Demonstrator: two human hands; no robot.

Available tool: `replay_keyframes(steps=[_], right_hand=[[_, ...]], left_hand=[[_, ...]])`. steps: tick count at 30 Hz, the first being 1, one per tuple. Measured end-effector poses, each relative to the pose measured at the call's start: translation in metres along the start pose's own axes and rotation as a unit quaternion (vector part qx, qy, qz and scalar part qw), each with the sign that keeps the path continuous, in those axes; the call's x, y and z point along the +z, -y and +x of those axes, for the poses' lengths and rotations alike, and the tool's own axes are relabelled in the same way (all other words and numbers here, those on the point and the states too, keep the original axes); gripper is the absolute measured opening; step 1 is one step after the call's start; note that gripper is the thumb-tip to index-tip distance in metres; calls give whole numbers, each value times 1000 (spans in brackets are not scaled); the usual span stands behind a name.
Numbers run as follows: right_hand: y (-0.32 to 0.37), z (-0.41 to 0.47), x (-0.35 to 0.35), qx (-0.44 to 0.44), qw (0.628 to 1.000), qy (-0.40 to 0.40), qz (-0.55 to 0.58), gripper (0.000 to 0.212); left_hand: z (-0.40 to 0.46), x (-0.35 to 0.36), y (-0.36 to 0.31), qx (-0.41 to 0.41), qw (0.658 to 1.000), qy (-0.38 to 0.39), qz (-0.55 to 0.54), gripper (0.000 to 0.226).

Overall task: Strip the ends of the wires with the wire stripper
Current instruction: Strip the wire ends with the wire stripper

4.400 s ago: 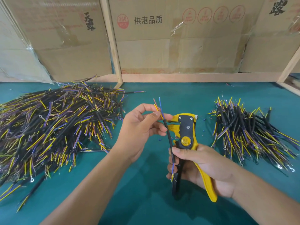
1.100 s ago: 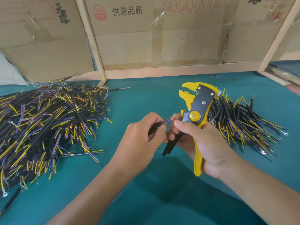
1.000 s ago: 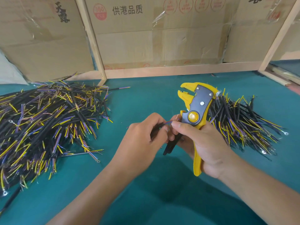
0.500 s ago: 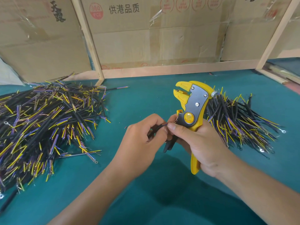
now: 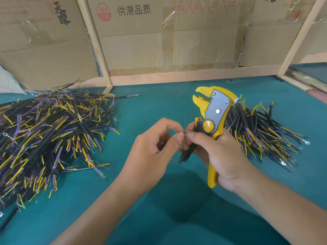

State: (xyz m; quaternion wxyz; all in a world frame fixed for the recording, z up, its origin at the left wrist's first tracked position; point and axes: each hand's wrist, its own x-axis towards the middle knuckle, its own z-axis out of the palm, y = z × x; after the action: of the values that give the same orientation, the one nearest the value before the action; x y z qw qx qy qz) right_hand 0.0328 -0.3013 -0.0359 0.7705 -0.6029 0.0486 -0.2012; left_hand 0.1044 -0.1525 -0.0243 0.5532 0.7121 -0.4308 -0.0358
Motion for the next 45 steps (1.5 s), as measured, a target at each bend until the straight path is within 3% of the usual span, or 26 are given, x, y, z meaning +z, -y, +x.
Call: replay_keyframes(steps=[16,24,38,40,45], right_hand=[[-2,-4,6,9,1000,14,-15,10],[0,-3,4,-3,999,18,-45,12],[3,-5,3,-18,997,33,-61,12],[3,-5,3,-16,998,32,-58,12],[3,-6,5,-10,998,31,-45,14]], left_hand=[[-1,4,0,14,1000,-15,23,13],[4,-1,-4,-33,995,-19,-87,14],[3,-3,-9,-60,986,21,-153,13],[3,-4,-9,-63,991,10,-113,16],[1,-4,-4,-7,985,-54,165,24]])
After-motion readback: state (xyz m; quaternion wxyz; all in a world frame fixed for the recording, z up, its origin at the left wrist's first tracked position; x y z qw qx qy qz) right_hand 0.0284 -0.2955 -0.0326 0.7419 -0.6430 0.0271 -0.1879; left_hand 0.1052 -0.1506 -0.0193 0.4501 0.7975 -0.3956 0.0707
